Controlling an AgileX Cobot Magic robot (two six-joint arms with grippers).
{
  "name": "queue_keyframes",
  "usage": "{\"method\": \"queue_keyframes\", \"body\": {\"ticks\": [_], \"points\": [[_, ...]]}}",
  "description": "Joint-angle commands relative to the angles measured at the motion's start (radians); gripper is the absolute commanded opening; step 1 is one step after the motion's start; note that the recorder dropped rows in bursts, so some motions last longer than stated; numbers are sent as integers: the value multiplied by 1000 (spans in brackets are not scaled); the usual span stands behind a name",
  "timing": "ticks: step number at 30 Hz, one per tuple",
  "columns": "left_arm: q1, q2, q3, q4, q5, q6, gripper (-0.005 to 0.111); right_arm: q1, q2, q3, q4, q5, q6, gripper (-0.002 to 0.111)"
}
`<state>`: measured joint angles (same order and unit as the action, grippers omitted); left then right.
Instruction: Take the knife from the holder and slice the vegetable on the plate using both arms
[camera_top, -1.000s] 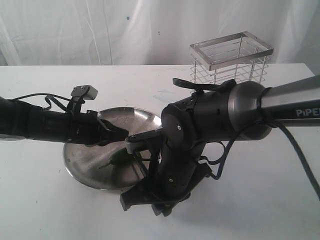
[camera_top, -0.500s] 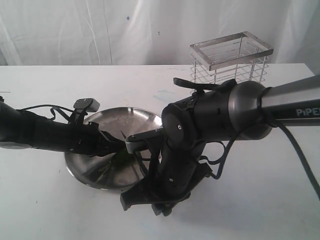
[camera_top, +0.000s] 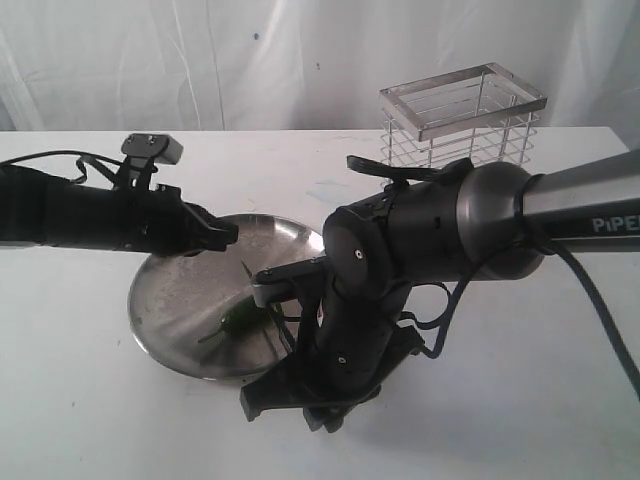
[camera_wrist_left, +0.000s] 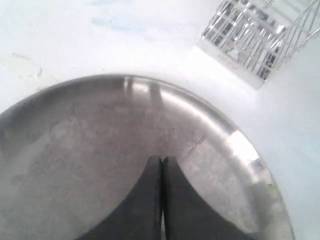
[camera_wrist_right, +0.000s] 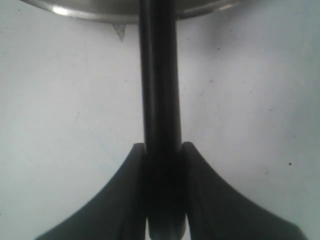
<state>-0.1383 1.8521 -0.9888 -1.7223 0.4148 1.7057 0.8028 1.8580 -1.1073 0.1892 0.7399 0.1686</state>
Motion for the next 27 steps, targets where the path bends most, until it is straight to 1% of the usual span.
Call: {"method": "queue_keyframes", "body": {"ticks": [1, 8, 15, 18, 21, 27], "points": [[-3, -14, -20, -22, 117, -12, 0, -4, 1, 3, 3, -2, -10, 0], [-5, 35, -37, -22, 136, -27, 0, -4, 1, 3, 3, -4, -10, 0], [-46, 96, -71, -22, 138, -27, 0, -4, 1, 3, 3, -4, -10, 0], [-68, 117, -72, -22, 120, -3, 0, -4, 1, 3, 3, -4, -10, 0], [-85, 151, -72, -22, 62, -1, 0, -4, 1, 3, 3, -4, -10, 0], [-85, 213, -72, -22, 28, -1, 0, -4, 1, 3, 1, -2, -10, 0]]}}
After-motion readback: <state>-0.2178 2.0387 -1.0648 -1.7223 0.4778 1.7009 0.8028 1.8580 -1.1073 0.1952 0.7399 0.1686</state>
